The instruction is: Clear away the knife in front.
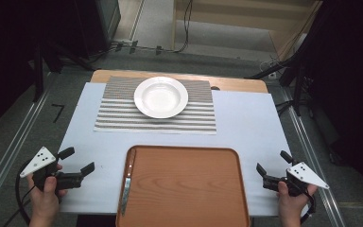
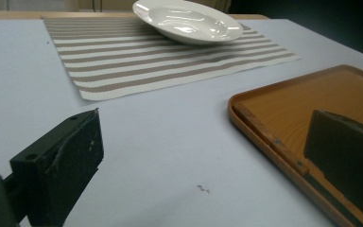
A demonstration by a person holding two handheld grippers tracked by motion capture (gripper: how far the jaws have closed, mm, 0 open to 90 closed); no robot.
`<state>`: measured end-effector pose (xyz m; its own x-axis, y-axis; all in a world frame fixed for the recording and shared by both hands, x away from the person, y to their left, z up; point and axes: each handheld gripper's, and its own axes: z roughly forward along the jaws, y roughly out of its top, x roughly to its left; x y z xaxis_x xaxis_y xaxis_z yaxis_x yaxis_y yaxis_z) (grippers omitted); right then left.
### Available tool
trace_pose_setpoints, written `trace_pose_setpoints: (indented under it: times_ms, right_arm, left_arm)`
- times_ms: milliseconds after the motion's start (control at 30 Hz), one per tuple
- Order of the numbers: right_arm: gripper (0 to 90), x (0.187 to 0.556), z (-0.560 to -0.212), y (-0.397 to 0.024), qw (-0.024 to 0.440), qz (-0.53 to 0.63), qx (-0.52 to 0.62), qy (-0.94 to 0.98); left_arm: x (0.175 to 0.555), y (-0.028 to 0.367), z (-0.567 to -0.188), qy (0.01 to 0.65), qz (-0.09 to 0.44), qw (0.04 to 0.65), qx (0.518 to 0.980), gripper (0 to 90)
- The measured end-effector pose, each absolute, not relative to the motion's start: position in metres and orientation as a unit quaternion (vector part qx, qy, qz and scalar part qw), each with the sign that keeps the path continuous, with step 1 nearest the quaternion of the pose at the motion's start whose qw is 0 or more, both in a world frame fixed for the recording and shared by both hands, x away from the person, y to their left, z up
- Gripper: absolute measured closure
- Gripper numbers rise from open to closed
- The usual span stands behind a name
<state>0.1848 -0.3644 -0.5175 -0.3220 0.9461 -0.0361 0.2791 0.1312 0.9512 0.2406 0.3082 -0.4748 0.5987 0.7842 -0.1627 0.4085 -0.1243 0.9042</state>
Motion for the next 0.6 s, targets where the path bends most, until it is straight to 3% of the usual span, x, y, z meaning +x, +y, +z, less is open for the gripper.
trace_pose_setpoints:
  times_ms: [600]
  right_arm:
    - [0.0, 0.185, -0.518, -0.365, 0.355, 0.471, 0.458, 0.665]
  left_arm:
    - [0.244, 0.315, -0.492, 0.423, 0.17, 0.517, 0.724, 0.0]
